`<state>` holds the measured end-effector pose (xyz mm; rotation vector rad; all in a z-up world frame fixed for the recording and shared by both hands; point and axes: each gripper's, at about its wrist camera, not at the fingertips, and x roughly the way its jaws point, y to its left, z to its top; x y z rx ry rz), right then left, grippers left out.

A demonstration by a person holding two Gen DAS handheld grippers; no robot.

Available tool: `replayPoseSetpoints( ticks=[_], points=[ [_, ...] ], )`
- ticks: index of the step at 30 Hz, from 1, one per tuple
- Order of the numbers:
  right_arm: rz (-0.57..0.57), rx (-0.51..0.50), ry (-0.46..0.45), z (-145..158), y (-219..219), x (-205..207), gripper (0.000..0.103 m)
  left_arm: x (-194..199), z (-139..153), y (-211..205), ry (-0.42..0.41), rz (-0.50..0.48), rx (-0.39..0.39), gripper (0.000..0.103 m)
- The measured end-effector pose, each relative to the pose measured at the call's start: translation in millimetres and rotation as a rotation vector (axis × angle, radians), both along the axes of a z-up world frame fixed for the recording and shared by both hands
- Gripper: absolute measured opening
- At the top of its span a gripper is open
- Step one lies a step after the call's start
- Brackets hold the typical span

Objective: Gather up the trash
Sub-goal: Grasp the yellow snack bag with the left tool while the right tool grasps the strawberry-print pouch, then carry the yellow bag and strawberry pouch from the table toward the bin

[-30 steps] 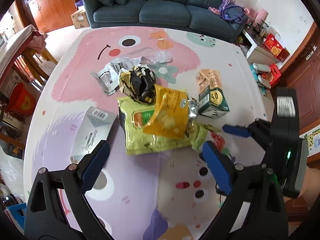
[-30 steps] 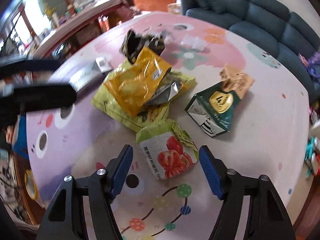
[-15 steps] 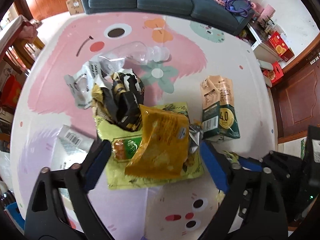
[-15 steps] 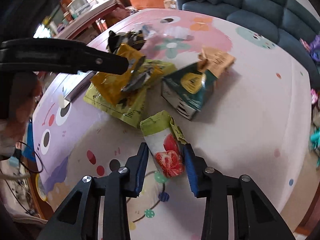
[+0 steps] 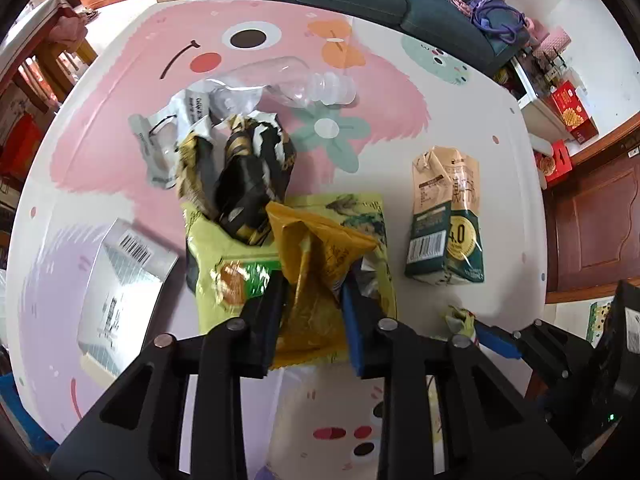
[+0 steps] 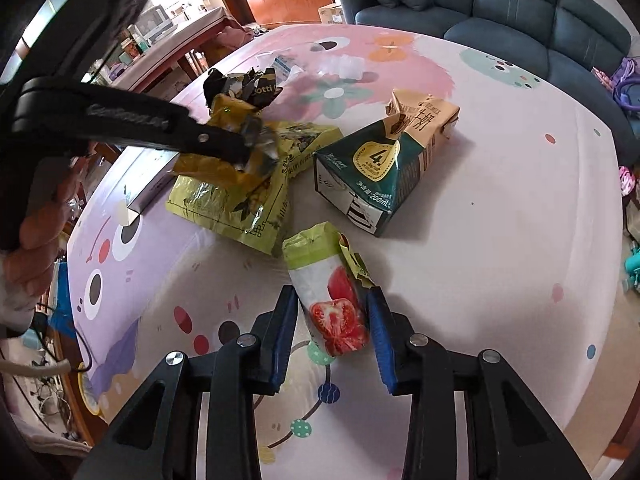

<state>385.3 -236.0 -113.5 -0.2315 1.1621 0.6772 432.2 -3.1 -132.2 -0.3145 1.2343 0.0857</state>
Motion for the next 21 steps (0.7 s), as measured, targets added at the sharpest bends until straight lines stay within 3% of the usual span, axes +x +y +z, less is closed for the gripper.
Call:
replayPoseSetpoints(
  ticks=[14, 21],
  points=[
    [-0.115, 0.047, 0.005, 26.0, 7.4, -28.0, 0.030, -86.7, 46.7, -3.7, -0.110, -0.051, 0.082, 0.014],
    [-0.271, 0.061, 0.105, 36.1, 10.0, -52.3, 0.030, -152.8, 71.4, 4.2, -0.194, -0.066, 0.134, 0.014]
  ],
)
